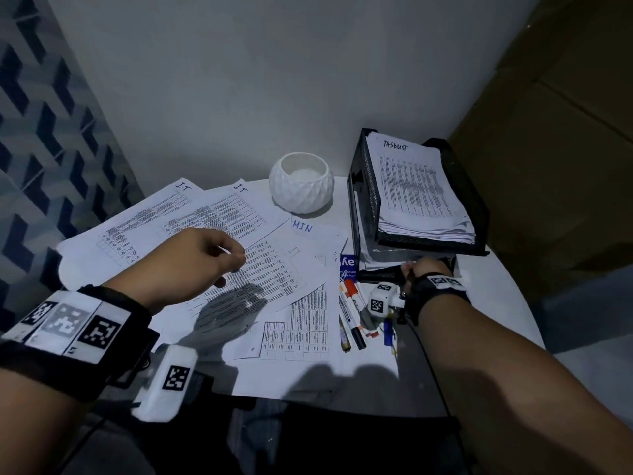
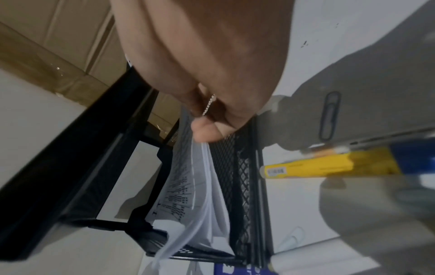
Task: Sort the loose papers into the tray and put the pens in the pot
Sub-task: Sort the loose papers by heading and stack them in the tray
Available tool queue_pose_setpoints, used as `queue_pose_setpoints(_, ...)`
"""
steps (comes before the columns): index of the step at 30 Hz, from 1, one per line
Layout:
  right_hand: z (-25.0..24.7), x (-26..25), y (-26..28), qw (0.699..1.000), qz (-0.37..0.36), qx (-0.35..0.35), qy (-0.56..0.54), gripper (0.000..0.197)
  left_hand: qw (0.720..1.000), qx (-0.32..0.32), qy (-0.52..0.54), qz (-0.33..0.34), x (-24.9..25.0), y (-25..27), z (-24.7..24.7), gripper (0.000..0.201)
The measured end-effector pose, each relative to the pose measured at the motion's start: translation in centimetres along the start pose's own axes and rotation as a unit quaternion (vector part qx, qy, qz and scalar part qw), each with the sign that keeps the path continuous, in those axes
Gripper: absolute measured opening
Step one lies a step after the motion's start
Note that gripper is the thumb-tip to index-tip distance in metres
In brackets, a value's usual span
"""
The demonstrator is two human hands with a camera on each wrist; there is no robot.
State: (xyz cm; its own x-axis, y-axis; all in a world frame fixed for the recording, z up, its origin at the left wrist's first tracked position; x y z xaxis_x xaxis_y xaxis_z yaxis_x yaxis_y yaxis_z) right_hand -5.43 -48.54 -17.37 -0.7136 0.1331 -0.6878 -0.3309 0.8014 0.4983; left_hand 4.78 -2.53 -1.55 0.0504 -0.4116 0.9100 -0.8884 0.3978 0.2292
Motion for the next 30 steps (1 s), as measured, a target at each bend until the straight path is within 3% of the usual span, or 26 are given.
queue_pose_setpoints(2, 0.1, -1.4, 0.0, 0.996, -0.044, 0.026, 0.073, 0.040, 1.000, -0.003, -0.006, -0.002, -0.1, -0.2, -0.1, 0.007)
queue_pose_setpoints(4, 1.1, -1.4, 0.1, 0.999, -0.033, -0.009, 0.002, 0.042, 1.000, -0.004, -0.007, -0.005, -0.2, -0.4, -0.3, 0.007)
queue_pose_setpoints(6, 0.7, -1.6, -0.1, 0.996, -0.056, 0.029, 0.065, 0.045, 1.000, -0.004, -0.008, -0.006, 0.0, -0.5, -0.4, 0.006)
queue_pose_setpoints(9, 1.6, -0.6, 0.7, 0.981, -0.050, 0.008, 0.187, 0.043, 1.000, -0.007, -0.014, -0.004, 0.3, -0.5, -0.5, 0.007)
queue_pose_setpoints(10, 2.5, -0.6, 1.1, 0.985, -0.056, -0.024, 0.162, 0.044, 1.000, -0.009, -0.018, -0.003, 0.4, -0.4, -0.5, 0.008)
queue_pose_setpoints(11, 3.4, 0.0, 2.2, 0.997, -0.002, -0.056, 0.046, 0.042, 1.000, -0.009, -0.021, -0.001, 0.6, -0.4, -0.6, 0.008)
queue_pose_setpoints(12, 4.2, 0.2, 2.7, 0.993, 0.023, -0.058, -0.103, 0.035, 1.000, -0.010, -0.025, 0.001, 0.8, -0.3, -0.6, 0.009)
queue_pose_setpoints(13, 4.5, 0.9, 4.1, 0.989, 0.037, -0.037, -0.139, 0.028, 1.000, -0.009, -0.029, 0.004, 0.9, -0.2, -0.7, 0.009)
queue_pose_setpoints(15, 6.1, 0.6, 6.4, 0.995, -0.011, -0.020, -0.094, 0.022, 0.999, -0.003, -0.040, 0.007, 1.1, -0.2, -1.1, 0.009)
queue_pose_setpoints(17, 8.6, -0.4, 8.7, 0.994, -0.101, -0.050, 0.014, 0.020, 0.999, 0.004, -0.054, 0.009, 1.0, 0.0, -1.5, 0.009)
queue_pose_setpoints(20, 12.0, -1.7, 11.6, 0.962, -0.204, -0.081, 0.162, 0.015, 0.997, 0.007, -0.078, 0.012, 0.9, 0.4, -1.9, 0.010)
queue_pose_setpoints(25, 16.4, -3.1, 13.1, 0.875, -0.309, -0.086, 0.362, 0.071, 0.994, 0.015, -0.105, 0.016, 0.9, 1.1, -2.5, 0.010)
queue_pose_setpoints(28, 17.7, -3.1, 12.6, 0.843, -0.307, -0.072, 0.437, 0.099, 0.992, 0.016, -0.125, 0.017, 0.9, 1.0, -2.6, 0.013)
queue_pose_setpoints(30, 18.4, -2.8, 12.1, 0.840, -0.291, -0.068, 0.453, 0.107, 0.991, 0.011, -0.135, 0.014, 0.7, 0.7, -2.5, 0.013)
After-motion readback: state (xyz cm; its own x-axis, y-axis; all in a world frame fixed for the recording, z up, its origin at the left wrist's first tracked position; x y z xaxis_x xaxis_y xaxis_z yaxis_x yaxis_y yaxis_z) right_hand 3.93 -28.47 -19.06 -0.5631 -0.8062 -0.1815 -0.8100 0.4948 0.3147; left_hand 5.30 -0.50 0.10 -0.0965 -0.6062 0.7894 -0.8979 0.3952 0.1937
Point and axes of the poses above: each hand's wrist, its own y-axis away from the middle knuckle, its own z-axis out of the palm, x = y × z, the point moved 9 cm from there along -y, towards the middle knuckle, and after that the axes turned 14 degrees about y, right-handed, at the moved point
